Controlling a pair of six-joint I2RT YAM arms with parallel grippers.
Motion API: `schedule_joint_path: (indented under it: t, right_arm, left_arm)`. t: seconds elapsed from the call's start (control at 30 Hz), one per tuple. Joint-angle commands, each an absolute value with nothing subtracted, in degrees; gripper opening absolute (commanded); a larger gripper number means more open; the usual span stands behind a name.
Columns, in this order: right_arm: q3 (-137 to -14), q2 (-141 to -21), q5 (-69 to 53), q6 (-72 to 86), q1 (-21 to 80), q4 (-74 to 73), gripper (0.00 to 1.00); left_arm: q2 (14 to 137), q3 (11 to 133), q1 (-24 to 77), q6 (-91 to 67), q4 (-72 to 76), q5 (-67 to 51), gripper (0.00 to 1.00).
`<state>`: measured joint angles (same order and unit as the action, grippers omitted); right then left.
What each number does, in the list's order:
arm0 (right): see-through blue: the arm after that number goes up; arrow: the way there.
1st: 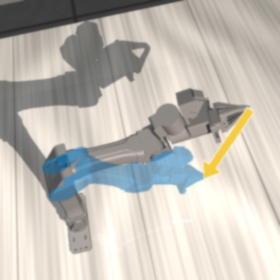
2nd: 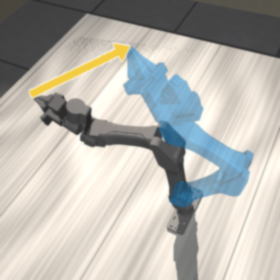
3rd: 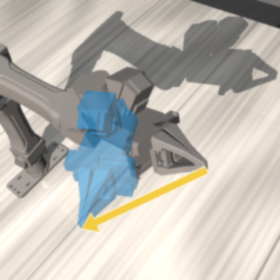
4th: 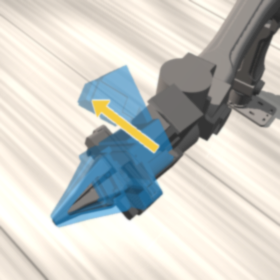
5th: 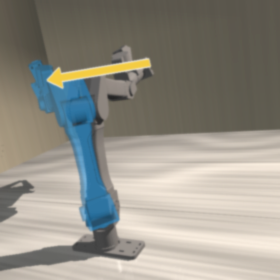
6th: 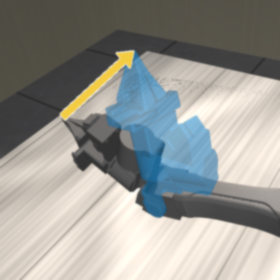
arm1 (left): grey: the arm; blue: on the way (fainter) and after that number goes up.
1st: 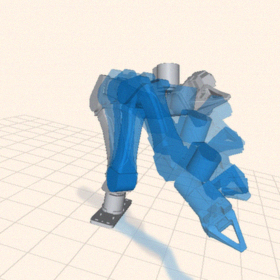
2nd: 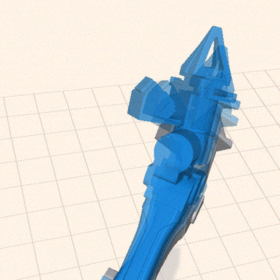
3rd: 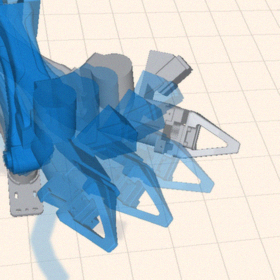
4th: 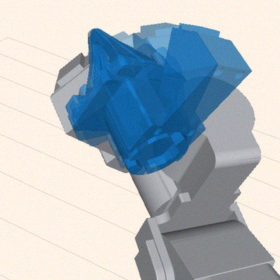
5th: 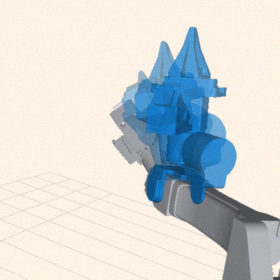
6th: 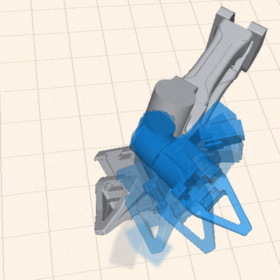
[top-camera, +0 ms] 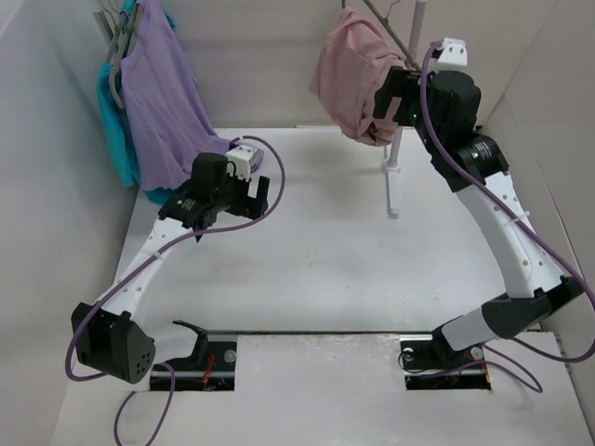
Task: Place the trousers on the hanger
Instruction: Place the hanger at the clothesline, then reset both arms
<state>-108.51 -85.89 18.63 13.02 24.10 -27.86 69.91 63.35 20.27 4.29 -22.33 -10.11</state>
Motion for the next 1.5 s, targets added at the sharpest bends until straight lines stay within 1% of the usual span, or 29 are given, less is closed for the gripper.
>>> schedule_joint_path:
  t: [0.0, 0.1, 0.13, 0.2, 0.33, 0.37, 0.4, 0.43, 0.53, 0.57, 0.6, 0.67, 0.7, 0.83, 1.03, 1.17, 1.33, 1.47]
  right_arm:
    - [-104.3, -80.1, 19.7, 13.3, 26.3, -28.3, 1.0]
    - [-100.2, -76.3, 18.1, 14.8, 26.9, -28.3, 1.0]
    - [-97.1, -74.8, 17.2, 14.8, 26.9, -27.8, 1.0]
    - [-93.4, -70.2, 15.9, 16.3, 26.9, -27.0, 1.0]
    - [-82.5, -61.5, 13.8, 19.1, 27.6, -25.3, 1.0]
    - [-77.2, -59.9, 13.3, 19.9, 27.6, -25.3, 1.0]
    - [-74.5, -57.1, 12.5, 21.9, 26.6, -25.3, 1.0]
    - [-69.1, -56.0, 10.0, 23.1, 25.0, -25.8, 1.0]
    - [-60.4, -53.1, 5.5, 27.8, 22.1, -26.4, 1.0]
    - [-57.5, -52.4, 5.5, 29.3, 21.4, -26.5, 1.0]
    - [-51.8, -51.4, 5.5, 30.7, 20.1, -26.5, 1.0]
    - [-46.3, -47.8, 6.8, 35.0, 19.0, -25.9, 1.0]
    - [-41.1, -46.5, 6.9, 36.5, 18.1, -24.4, 1.0]
    - [-33.8, -41.4, 5.5, 40.4, 17.5, -21.5, 1.0]
    - [-34.4, -41.0, 7.6, 40.3, 17.5, -21.5, 1.0]
    - [-38.0, -45.1, 10.8, 39.8, 17.5, -24.7, 1.0]
    - [-40.3, -50.5, 10.2, 39.8, 17.5, -25.4, 1.0]
    - [-41.5, -51.9, 9.7, 39.8, 17.5, -25.9, 1.0]
  left_arm:
    - [67.7, 63.6, 19.7, 4.7, -20.8, -11.0, 0.96]
    - [67.1, 63.6, 19.0, 5.3, -20.8, -11.0, 0.96]
    - [67.1, 63.6, 19.0, 5.3, -20.8, -11.0, 0.96]
    - [67.1, 63.6, 18.4, 5.3, -20.8, -11.0, 0.96]
    - [67.1, 63.1, 17.3, 6.5, -20.8, -9.8, 0.96]
    - [67.1, 63.1, 17.3, 6.5, -20.8, -9.8, 0.96]
    - [66.5, 62.1, 16.7, 7.0, -20.3, -9.2, 0.96]
    - [66.5, 60.6, 15.7, 7.0, -20.3, -8.4, 0.98]
    - [66.0, 57.8, 13.8, 7.0, -17.9, -5.2, 0.98]
    - [66.0, 56.8, 13.0, 6.3, -17.3, -3.9, 0.98]
    - [65.4, 54.7, 13.0, 6.3, -17.3, -2.6, 0.99]
    - [64.9, 52.6, 11.5, 5.8, -15.4, -0.9, 0.99]
    - [64.9, 50.6, 11.5, 5.8, -14.9, -0.3, 0.99]
    - [63.1, 46.9, 9.6, 4.6, -11.9, -1.5, 0.99]
    - [62.6, 46.2, 6.9, 3.2, -11.3, -2.7, 0.99]
    - [61.4, 45.7, 5.6, 3.2, -10.7, -3.3, 0.99]
    - [60.9, 45.7, 4.6, 3.2, -10.7, -4.5, 0.99]
    - [60.4, 45.2, 4.6, 3.2, -10.7, -4.5, 0.99]
